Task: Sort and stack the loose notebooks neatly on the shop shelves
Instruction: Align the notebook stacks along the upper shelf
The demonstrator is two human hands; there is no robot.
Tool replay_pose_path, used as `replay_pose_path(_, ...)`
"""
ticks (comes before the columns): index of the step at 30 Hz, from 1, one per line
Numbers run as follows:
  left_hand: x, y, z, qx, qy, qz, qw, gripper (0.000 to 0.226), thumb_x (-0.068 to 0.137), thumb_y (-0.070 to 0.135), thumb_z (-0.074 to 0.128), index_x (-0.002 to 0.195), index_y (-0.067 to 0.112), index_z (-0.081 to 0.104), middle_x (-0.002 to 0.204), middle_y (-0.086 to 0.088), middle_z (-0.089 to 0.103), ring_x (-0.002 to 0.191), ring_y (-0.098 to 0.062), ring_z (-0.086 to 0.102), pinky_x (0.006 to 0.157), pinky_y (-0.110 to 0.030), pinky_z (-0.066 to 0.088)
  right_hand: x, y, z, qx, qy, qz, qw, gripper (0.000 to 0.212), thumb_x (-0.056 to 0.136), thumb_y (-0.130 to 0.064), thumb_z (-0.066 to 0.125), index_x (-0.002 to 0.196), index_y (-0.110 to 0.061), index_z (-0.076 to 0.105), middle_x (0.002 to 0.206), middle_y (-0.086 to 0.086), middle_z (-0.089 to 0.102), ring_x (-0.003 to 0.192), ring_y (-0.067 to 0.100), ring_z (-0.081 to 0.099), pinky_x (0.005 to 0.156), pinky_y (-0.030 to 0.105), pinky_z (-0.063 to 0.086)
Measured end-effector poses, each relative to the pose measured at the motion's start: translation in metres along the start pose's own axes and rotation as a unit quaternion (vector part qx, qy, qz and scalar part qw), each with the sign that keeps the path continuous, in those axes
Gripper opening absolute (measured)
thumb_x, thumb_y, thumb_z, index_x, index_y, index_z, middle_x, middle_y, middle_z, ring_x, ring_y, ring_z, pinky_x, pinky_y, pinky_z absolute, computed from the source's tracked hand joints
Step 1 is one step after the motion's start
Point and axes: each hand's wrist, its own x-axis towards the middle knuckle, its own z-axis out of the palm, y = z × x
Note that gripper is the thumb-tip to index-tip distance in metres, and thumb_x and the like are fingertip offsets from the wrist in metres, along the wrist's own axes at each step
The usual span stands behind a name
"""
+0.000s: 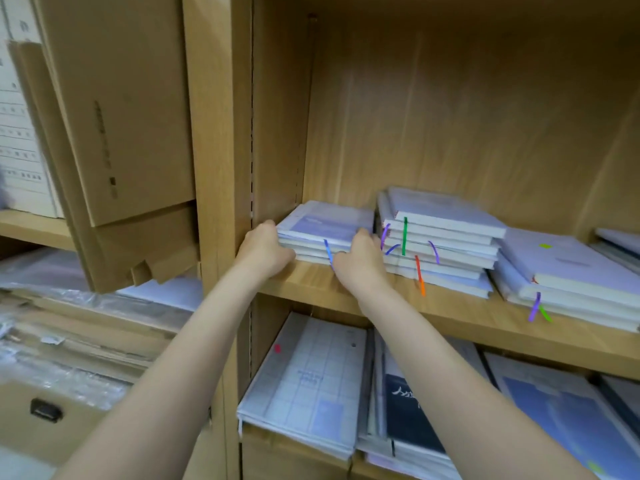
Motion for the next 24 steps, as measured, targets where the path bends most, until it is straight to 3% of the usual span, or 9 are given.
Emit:
replay_pose_path(5,-0.009,0.001,-0.003,-0.007,0.017,-0.007,1.000,0.031,0.087,0.003,0.056,0.118,0.008,0.053,0.111,-0.011,0.060,0.088,-0.017,0.050,0.072,-0.026,0.041,-0.009,0.004,-0.005,0.008,0.002,-0.016,1.000,0.045,0.088,0.002,0.045,0.133,-0.001,0.041,0.141,0.017,0.034,0.132,0.029,0.033,0.102,0.026,0.027)
replay_pose_path(8,-0.026,-0.002,-0.005,-0.016,0.028,0.009,0.999,0.033,0.087,0.001,0.053,0.119,0.009,0.054,0.109,-0.010,0.061,0.089,-0.018,0.051,0.071,-0.026,0.041,-0.019,0.008,-0.007,0.011,0.006,-0.033,0.999,0.048,0.088,0.004,0.043,0.134,-0.005,0.043,0.145,0.012,0.031,0.133,0.026,0.032,0.100,0.023,0.027)
replay_pose_path(11,-0.048,-0.011,-0.013,-0.051,0.046,0.031,0.997,0.029,0.086,0.001,0.055,0.112,0.013,0.059,0.098,-0.001,0.063,0.089,-0.018,0.056,0.066,-0.025,0.043,-0.033,0.020,-0.010,0.015,0.001,-0.067,0.998,0.051,0.089,0.003,0.043,0.138,-0.011,0.040,0.151,0.009,0.023,0.135,0.023,0.031,0.088,0.015,0.025)
replay_pose_path(13,-0.064,-0.021,-0.021,-0.129,0.048,0.028,0.990,0.032,0.083,0.000,0.062,0.111,0.016,0.059,0.098,0.007,0.061,0.096,-0.013,0.059,0.075,-0.023,0.045,-0.041,0.031,-0.016,0.042,0.001,-0.078,0.996,0.047,0.090,0.000,0.046,0.135,-0.014,0.045,0.147,0.008,0.029,0.128,0.022,0.039,0.084,0.012,0.026)
replay_pose_path(15,-0.074,-0.031,-0.027,-0.249,0.025,0.019,0.968,0.039,0.078,-0.005,0.069,0.109,0.016,0.058,0.103,0.007,0.061,0.100,-0.010,0.060,0.081,-0.017,0.045,-0.044,0.041,-0.023,0.099,0.007,-0.072,0.992,0.043,0.089,-0.003,0.051,0.130,-0.016,0.049,0.138,0.006,0.043,0.113,0.019,0.049,0.096,0.022,0.035)
replay_pose_path(17,-0.078,-0.039,-0.026,-0.279,0.016,0.032,0.960,0.043,0.077,-0.005,0.069,0.115,0.013,0.059,0.106,0.007,0.063,0.100,-0.005,0.060,0.081,-0.009,0.046,-0.044,0.045,-0.028,0.118,-0.005,-0.062,0.991,0.044,0.089,-0.008,0.057,0.131,-0.016,0.048,0.132,0.004,0.050,0.104,0.016,0.051,0.100,0.030,0.039)
replay_pose_path(22,-0.081,-0.036,-0.020,-0.293,-0.011,0.071,0.953,0.057,0.085,-0.007,0.059,0.136,0.011,0.044,0.119,0.014,0.053,0.115,-0.002,0.052,0.085,0.000,0.040,-0.042,0.048,-0.034,0.083,-0.050,-0.088,0.991,0.056,0.087,-0.018,0.064,0.139,-0.018,0.043,0.136,0.002,0.048,0.124,0.020,0.045,0.108,0.038,0.035)
replay_pose_path(24,-0.083,-0.034,-0.019,-0.284,-0.004,0.084,0.955,0.056,0.086,-0.008,0.058,0.135,0.014,0.045,0.113,0.022,0.053,0.107,0.005,0.054,0.081,0.002,0.040,-0.041,0.049,-0.037,0.084,-0.055,-0.092,0.991,0.058,0.086,-0.018,0.066,0.139,-0.017,0.042,0.135,0.001,0.049,0.123,0.019,0.046,0.108,0.037,0.035)
